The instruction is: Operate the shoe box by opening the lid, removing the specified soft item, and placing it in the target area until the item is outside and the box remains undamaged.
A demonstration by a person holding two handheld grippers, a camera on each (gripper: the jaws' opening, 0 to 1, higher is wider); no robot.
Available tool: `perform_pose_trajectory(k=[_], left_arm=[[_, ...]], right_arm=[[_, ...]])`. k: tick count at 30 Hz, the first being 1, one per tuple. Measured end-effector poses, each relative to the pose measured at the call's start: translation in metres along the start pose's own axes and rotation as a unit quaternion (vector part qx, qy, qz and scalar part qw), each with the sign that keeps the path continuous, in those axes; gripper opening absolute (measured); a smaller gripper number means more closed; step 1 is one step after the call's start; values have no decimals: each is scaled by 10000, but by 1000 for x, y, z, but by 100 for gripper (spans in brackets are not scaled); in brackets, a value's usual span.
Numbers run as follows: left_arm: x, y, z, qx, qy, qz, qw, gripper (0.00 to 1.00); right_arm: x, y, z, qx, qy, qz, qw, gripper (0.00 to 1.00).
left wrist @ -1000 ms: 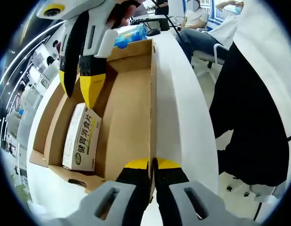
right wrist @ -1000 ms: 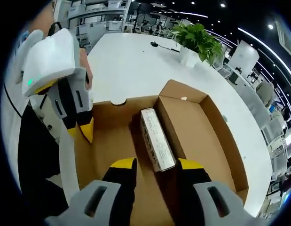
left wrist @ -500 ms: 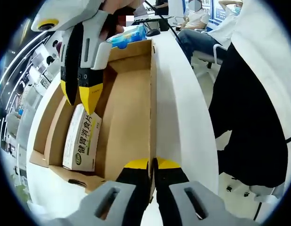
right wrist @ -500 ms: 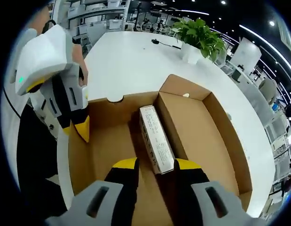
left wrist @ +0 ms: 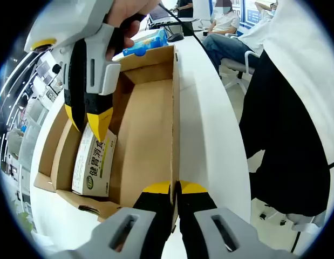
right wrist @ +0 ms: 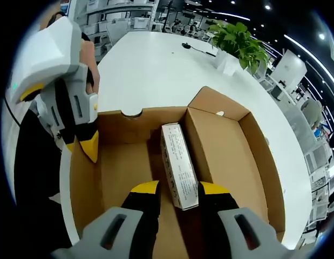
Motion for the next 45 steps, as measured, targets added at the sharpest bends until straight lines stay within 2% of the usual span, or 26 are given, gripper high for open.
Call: perform_pose_trajectory(k=[11,14,16,19,24,26,34,38,42,43,45], left_arm=[[0,0,-1,2,-16,3,10000,2],[0,0,0,-3,-25,4,10000,2],[0,0,0,-16,-23,2,10000,2],[0,0,-1,-16,-17,6,10000,2],[1,1,-1,-18,-13,3,10000,2],[1,1,-1,-21,-19,0,10000,2],[-2,-1,-1,-39,-17,-3,10000,3],[-2,-1,-1,-33,-21,-9,10000,3],[-2,-2,-2,-37,-19,-4,10000,3],[-2,-2,-2,-40,-20,-2,10000,3],[-2,-2,-2,-43,-14,2,10000,3]], right_arm=[[-2,8,4,-98,-197,-199,9996,23],[4,14,8,-152,-184,-387,9990,23],[7,15,7,-226,-117,-463,9986,20],[7,12,5,-338,89,-421,9985,20],[7,10,4,-442,192,-458,9978,20],[9,10,3,-539,338,-557,9964,19],[15,4,-1,-830,468,-899,9914,19],[23,-1,-4,-1013,901,-1427,9804,19],[31,-8,-10,-1227,1380,-2025,9617,19],[32,-10,-10,-1219,1453,-2091,9593,19],[34,-12,-9,-1137,1506,-2062,9601,19]])
Point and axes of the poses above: the point that each gripper's makers call its tool centre point, and the gripper's own axes: y roughly forward along the fingers, z roughly to its right, x roughly out of its underside, the point moved 7 cm from there along -y, roughly backward along the fingers, and after that the axes turned 12 degrees about -x, right-handed, at the moved point
